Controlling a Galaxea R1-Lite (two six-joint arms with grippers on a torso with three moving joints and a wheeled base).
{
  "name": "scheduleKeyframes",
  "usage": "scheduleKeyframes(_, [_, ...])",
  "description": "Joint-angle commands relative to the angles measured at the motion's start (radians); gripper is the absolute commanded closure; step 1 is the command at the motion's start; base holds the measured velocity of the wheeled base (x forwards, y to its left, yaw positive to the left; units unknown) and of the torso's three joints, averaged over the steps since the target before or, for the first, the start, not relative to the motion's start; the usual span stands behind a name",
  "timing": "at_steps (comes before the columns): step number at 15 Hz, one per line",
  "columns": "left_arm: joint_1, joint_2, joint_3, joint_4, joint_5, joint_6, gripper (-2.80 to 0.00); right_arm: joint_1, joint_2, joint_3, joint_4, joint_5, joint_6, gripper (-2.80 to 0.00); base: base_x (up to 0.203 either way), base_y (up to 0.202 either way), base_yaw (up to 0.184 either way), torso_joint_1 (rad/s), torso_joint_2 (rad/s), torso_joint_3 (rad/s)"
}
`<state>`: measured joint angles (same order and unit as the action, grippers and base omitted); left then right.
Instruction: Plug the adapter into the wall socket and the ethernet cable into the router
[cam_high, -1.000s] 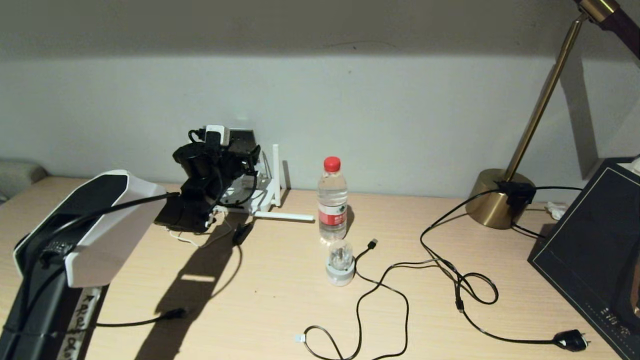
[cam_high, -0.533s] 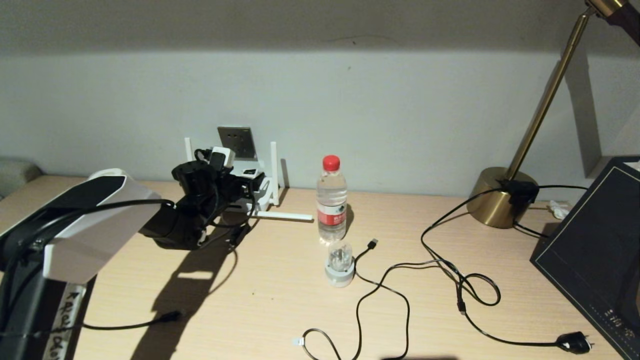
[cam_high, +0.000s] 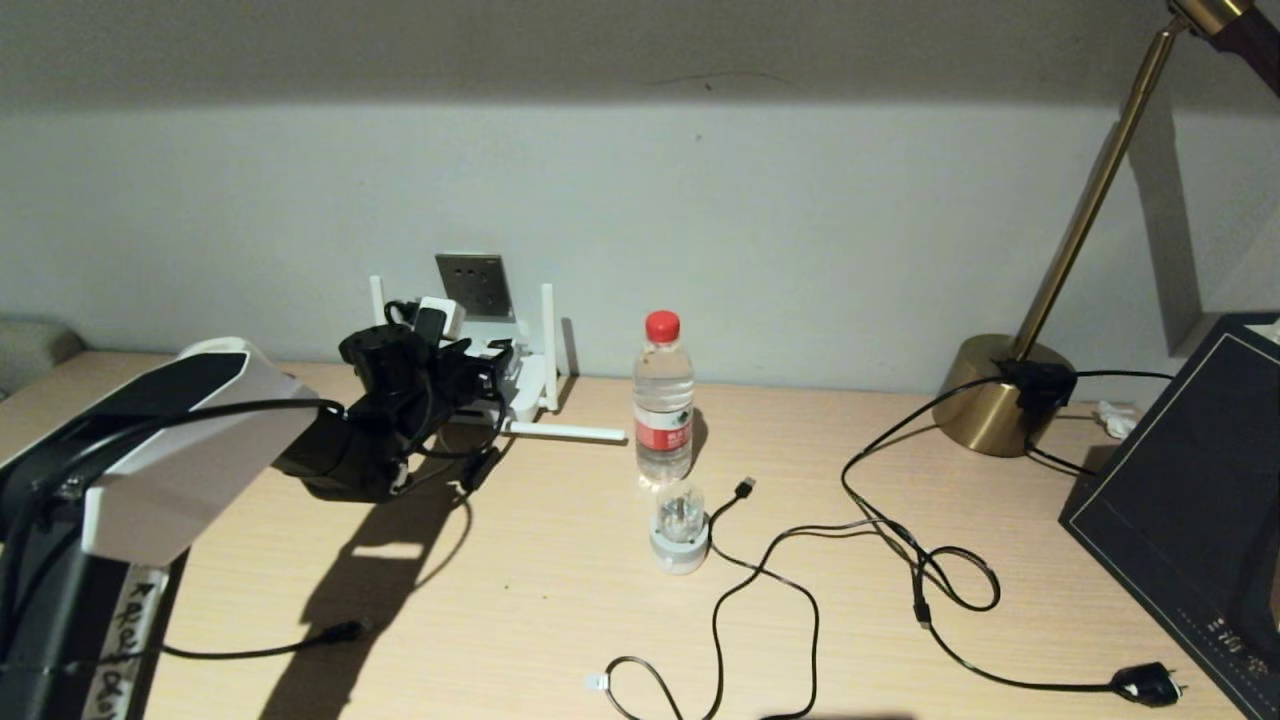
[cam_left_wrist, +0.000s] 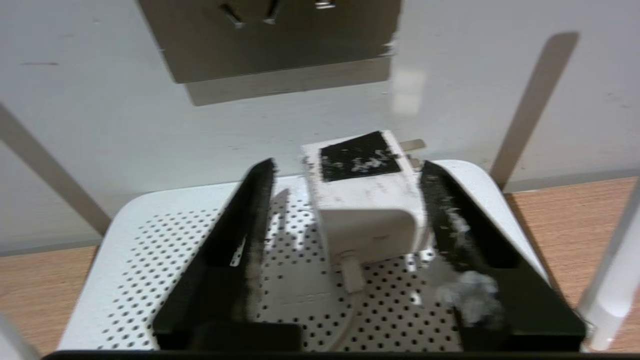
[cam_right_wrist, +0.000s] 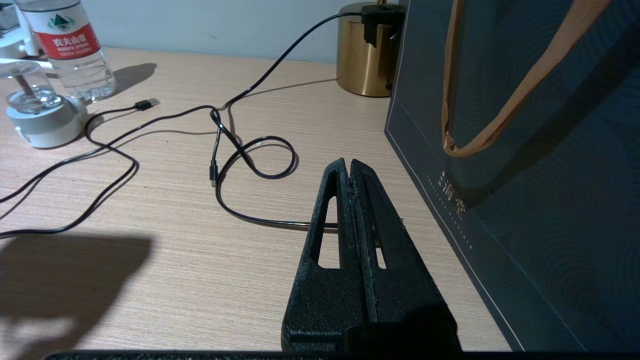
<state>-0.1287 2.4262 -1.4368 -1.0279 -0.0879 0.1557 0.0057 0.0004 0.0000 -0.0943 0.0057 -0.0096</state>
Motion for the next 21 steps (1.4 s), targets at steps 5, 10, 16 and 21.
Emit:
scheduleKeyframes(5, [0.002,0.004,0.052,-0.006,-0.009,0.001,0.0,0.0,0.001,0.035,-0.001,0.0,0.0,0.0,0.0,0.0,0.0,0.0,0.0,0.0])
scheduleKeyframes(10, [-0.014,-0.012,0.068,-0.009,-0.009,0.001,0.0,0.0,0.001,0.035,-0.001,0.0,0.0,0.0,0.0,0.0,0.0,0.0,0.0,0.0])
scheduleKeyframes(16, [-0.025,-0.137,0.137,0.044,-0.023,0.006,-2.8,0.0,0.001,0.035,-0.001,0.0,0.0,0.0,0.0,0.0,0.0,0.0,0.0,0.0])
scheduleKeyframes(21, [-0.025,-0.126,0.147,0.048,-0.02,0.005,-2.8,0.0,0.001,0.035,-0.001,0.0,0.0,0.0,0.0,0.0,0.0,0.0,0.0,0.0])
